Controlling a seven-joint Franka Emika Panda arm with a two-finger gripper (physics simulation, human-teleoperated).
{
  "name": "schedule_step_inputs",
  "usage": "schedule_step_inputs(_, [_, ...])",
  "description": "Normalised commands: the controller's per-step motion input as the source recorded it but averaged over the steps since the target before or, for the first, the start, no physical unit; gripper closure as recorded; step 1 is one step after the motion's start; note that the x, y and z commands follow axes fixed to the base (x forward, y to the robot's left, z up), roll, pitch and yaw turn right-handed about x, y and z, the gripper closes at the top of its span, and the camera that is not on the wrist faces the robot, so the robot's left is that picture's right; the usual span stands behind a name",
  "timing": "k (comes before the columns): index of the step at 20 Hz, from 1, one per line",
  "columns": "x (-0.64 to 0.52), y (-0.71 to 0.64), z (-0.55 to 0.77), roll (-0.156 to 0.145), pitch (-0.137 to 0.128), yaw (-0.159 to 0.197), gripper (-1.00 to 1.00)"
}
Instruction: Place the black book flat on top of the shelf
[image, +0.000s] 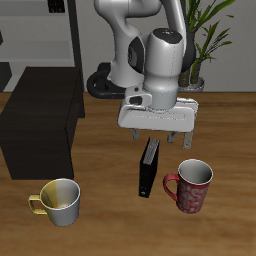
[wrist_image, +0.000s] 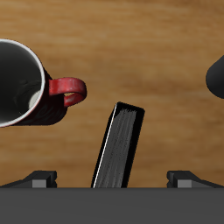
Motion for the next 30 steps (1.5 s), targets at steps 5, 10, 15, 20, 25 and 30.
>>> schedule_step_inputs(5, [0.05, -0.04, -0.2, 0.005, 0.036, -0.034, -1.0])
schedule_step_inputs(10, [0.05, 0.02, -0.27, -0.004, 0.057, -0.021, -1.0])
schedule_step_inputs(15, [0.09, -0.03, -0.41, 0.007, 0.11, -0.039, -1.0])
schedule_step_inputs(20, [0.01, -0.12, -0.24, -0.009, 0.046, -0.008, 1.0])
schedule_step_inputs(25, [-0.06, -0.09, 0.14, -0.007, -0.007, -0.018, 1.0])
schedule_step_inputs(30, [-0.13, -0.15, 0.39, -0.018, -0.033, 0.02, 1.0])
